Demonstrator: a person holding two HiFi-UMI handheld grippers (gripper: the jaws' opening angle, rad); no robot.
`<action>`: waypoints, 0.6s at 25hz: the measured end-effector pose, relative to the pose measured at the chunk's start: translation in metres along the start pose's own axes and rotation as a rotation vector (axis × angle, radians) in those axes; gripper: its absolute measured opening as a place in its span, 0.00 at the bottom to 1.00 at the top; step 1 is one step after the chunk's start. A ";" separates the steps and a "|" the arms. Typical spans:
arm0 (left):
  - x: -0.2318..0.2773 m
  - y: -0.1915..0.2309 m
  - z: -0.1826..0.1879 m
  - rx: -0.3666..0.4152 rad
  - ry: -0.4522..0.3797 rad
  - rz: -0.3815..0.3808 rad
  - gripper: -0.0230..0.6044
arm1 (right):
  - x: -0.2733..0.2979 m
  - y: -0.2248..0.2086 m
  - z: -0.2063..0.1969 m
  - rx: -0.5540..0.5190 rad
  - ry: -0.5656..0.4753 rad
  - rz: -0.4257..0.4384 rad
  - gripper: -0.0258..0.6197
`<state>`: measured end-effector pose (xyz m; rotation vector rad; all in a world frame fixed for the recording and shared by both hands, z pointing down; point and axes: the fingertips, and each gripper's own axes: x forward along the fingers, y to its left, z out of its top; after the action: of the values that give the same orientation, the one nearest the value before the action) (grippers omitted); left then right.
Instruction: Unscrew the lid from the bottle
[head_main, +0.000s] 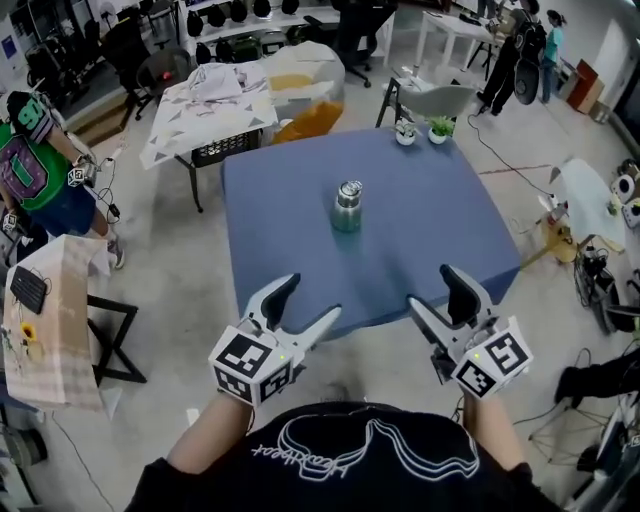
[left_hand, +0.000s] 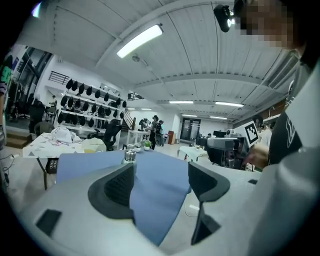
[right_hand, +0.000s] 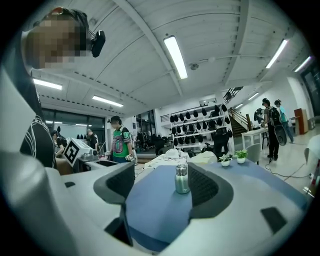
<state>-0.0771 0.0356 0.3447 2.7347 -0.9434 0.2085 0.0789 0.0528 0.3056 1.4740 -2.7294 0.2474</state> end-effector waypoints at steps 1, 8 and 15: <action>0.004 0.005 0.000 0.005 0.001 -0.005 0.56 | 0.005 -0.002 -0.002 0.001 0.005 -0.005 0.55; 0.032 0.030 -0.004 0.062 0.014 -0.006 0.58 | 0.021 -0.016 -0.014 0.017 0.036 -0.011 0.55; 0.072 0.053 -0.008 0.056 0.059 0.019 0.60 | 0.040 -0.038 -0.018 0.050 0.056 0.026 0.55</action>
<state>-0.0540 -0.0450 0.3773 2.7542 -0.9626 0.3220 0.0883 0.0022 0.3324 1.4206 -2.7193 0.3548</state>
